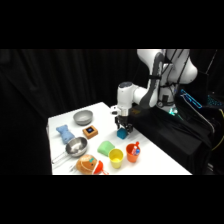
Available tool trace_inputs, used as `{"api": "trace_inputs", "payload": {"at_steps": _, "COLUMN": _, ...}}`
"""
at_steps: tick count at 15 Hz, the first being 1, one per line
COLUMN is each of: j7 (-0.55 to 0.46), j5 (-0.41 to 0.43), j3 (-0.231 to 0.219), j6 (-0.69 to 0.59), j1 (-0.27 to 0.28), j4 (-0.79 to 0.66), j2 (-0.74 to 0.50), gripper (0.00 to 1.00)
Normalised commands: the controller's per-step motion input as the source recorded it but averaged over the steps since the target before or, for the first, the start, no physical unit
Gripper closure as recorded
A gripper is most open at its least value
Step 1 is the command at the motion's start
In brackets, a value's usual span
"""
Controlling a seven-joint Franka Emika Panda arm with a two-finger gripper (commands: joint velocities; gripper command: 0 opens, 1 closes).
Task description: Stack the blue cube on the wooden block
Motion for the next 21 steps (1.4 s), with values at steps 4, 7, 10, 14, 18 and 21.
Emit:
{"api": "trace_inputs", "payload": {"at_steps": 4, "j7": 0.10, "j5": -0.141, "j3": 0.004, "j6": 0.18, "j1": -0.033, "j4": 0.08, "j2": 0.14, "gripper": 0.15}}
{"api": "trace_inputs", "payload": {"at_steps": 7, "j7": 0.11, "j5": -0.158, "j3": -0.036, "j6": 0.16, "j1": -0.004, "j4": 0.08, "j2": 0.11, "gripper": 0.45}}
{"api": "trace_inputs", "payload": {"at_steps": 10, "j7": 0.13, "j5": -0.185, "j3": -0.094, "j6": 0.09, "j1": 0.032, "j4": 0.07, "j2": 0.03, "gripper": 0.66}}
{"api": "trace_inputs", "payload": {"at_steps": 14, "j7": 0.21, "j5": -0.261, "j3": -0.236, "j6": -0.04, "j1": 0.183, "j4": 0.04, "j2": -0.09, "gripper": 0.75}}
{"api": "trace_inputs", "payload": {"at_steps": 18, "j7": 0.22, "j5": -0.240, "j3": -0.189, "j6": -0.27, "j1": 0.199, "j4": 0.02, "j2": -0.26, "gripper": 0.76}}
{"api": "trace_inputs", "payload": {"at_steps": 21, "j7": 0.21, "j5": -0.213, "j3": -0.079, "j6": -0.40, "j1": 0.097, "j4": 0.06, "j2": -0.32, "gripper": 0.76}}
